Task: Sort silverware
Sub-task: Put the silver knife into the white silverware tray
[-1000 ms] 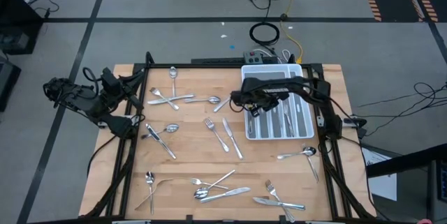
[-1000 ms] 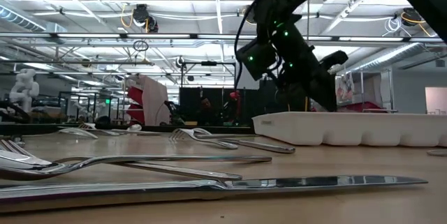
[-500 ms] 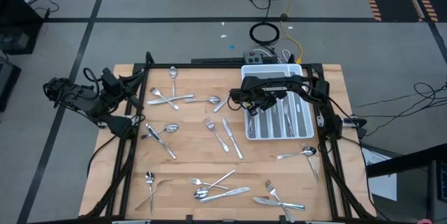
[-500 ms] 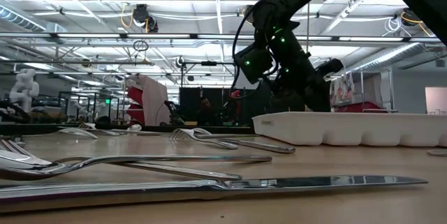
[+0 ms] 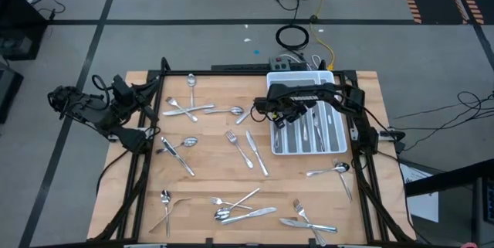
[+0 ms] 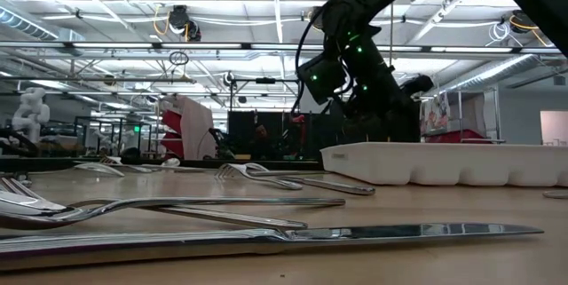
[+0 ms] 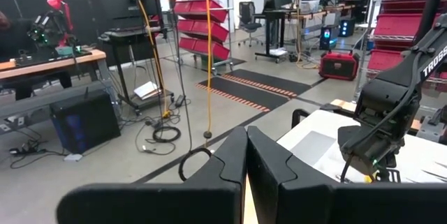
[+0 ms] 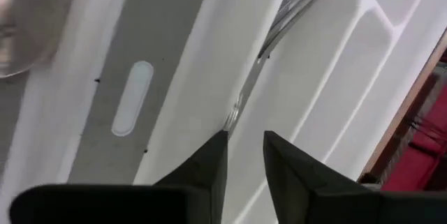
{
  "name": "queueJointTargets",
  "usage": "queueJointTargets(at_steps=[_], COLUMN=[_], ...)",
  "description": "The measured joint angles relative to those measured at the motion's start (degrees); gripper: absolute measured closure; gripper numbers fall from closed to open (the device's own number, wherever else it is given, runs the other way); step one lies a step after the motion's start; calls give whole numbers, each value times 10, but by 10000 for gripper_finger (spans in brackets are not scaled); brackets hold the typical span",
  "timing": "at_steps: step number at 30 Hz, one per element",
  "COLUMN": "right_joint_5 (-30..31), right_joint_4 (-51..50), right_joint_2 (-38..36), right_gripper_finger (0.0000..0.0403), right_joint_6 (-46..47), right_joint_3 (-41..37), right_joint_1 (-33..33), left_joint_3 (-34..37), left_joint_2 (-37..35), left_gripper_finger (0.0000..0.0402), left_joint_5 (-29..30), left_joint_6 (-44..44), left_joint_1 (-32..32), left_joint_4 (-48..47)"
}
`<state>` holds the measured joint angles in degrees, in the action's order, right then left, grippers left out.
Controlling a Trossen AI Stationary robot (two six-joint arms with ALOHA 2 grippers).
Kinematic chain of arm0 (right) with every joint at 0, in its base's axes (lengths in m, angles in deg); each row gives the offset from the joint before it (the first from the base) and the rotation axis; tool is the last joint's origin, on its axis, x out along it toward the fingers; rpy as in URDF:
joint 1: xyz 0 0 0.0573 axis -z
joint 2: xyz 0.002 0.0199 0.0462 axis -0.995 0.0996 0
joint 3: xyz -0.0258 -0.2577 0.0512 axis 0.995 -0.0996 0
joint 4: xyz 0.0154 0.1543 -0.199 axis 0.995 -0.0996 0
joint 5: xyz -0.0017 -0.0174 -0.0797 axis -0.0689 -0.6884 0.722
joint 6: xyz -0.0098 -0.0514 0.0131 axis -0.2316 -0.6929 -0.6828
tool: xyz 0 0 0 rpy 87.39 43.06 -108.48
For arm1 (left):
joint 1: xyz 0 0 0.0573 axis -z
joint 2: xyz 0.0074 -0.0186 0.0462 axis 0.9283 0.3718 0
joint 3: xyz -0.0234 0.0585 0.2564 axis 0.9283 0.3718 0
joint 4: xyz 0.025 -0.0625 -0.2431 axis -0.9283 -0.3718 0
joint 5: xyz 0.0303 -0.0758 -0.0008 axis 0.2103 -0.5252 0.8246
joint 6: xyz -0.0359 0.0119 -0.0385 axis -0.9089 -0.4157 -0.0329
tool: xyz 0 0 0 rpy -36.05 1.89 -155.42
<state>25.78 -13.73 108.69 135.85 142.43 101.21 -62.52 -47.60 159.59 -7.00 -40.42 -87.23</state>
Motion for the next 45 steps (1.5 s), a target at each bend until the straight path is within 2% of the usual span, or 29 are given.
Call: queueJointTargets(at_steps=[5,11,15,20,24,27,30,32,34,39,42,45], right_joint_5=[10,103,139,149,152,151,151,151,150,136,104,88], right_joint_4=[11,58,61,57,30,-7,-37,-49,-58,-58,-59,-59], right_joint_2=[-54,-160,-234,-298,-327,-343,-352,-354,-357,-371,-401,-443], right_gripper_finger=[316,314,314,314,314,314,314,314,314,314,314,314], right_joint_6=[-56,-142,-166,-168,-184,-185,-188,-193,-202,-239,-260,-255], right_joint_3=[51,112,114,114,114,114,114,114,114,114,114,114], right_joint_1=[-20,-56,-66,-66,-66,-67,-71,-75,-81,-107,-127,-150], left_joint_3=[0,0,0,0,0,0,-5,-13,-35,-107,-126,-127], left_joint_2=[0,0,13,49,91,135,189,226,260,327,340,352], left_gripper_finger=[386,386,386,386,386,386,386,386,386,386,386,389], left_joint_5=[0,-15,-40,-65,-152,-259,-377,-420,-431,-425,-432,-500], left_joint_6=[-21,-165,-209,-245,-266,-300,-297,-287,-276,-254,-165,-60], left_joint_1=[0,0,0,-15,-68,-130,-194,-236,-278,-375,-407,-443], left_joint_4=[0,0,0,0,-1,0,-6,-19,-63,-246,-256,-221])
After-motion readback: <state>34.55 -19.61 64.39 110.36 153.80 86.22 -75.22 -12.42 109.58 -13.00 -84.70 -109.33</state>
